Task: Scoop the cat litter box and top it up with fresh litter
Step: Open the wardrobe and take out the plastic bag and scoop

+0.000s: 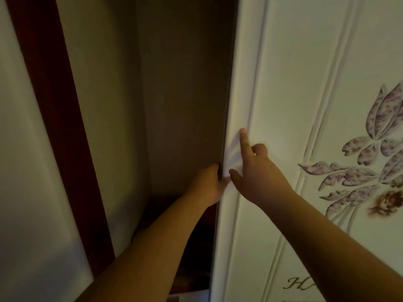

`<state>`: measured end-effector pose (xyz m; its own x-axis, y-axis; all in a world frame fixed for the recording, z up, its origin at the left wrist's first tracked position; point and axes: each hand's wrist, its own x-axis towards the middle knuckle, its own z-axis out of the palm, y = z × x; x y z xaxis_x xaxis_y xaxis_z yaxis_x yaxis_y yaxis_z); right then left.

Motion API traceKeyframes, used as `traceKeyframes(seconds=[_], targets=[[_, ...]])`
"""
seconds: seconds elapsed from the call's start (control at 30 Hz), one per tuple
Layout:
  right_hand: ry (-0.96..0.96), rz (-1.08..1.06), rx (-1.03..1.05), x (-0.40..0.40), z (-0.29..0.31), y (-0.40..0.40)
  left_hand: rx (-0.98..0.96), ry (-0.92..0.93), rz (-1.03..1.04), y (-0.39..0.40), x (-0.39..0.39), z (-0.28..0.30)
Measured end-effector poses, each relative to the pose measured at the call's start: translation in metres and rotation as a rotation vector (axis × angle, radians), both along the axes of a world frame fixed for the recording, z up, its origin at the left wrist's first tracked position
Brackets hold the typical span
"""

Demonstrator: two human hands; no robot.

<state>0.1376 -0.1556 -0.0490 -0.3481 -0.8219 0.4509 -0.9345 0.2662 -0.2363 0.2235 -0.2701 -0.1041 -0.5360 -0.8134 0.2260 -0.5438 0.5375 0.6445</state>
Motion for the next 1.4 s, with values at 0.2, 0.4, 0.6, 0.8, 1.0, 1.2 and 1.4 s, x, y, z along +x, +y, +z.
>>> traceKeyframes(seconds=[0.2,0.4,0.6,0.8,1.0,1.2,1.4], targets=[[-0.005,-0.065,-0.026,0.006,-0.007,-0.009,-0.012,0.058,-0.052,-0.002,0.002,0.001],[-0.060,-0.090,-0.037,0.016,-0.017,-0.020,-0.064,0.028,-0.069,-0.006,0.012,0.001],[-0.086,-0.125,0.011,0.024,-0.015,-0.022,-0.052,-0.007,-0.090,-0.007,0.018,0.003],[-0.115,-0.128,0.019,0.029,-0.012,-0.021,-0.022,0.010,-0.085,-0.005,0.022,0.007],[-0.125,-0.142,0.068,0.035,-0.013,-0.017,-0.030,-0.018,-0.099,-0.002,0.025,0.005],[-0.125,-0.124,0.082,0.040,-0.012,-0.016,-0.019,-0.018,-0.106,-0.003,0.029,0.007],[-0.123,-0.127,0.092,0.042,-0.015,-0.017,-0.019,-0.019,-0.097,-0.003,0.032,0.003]])
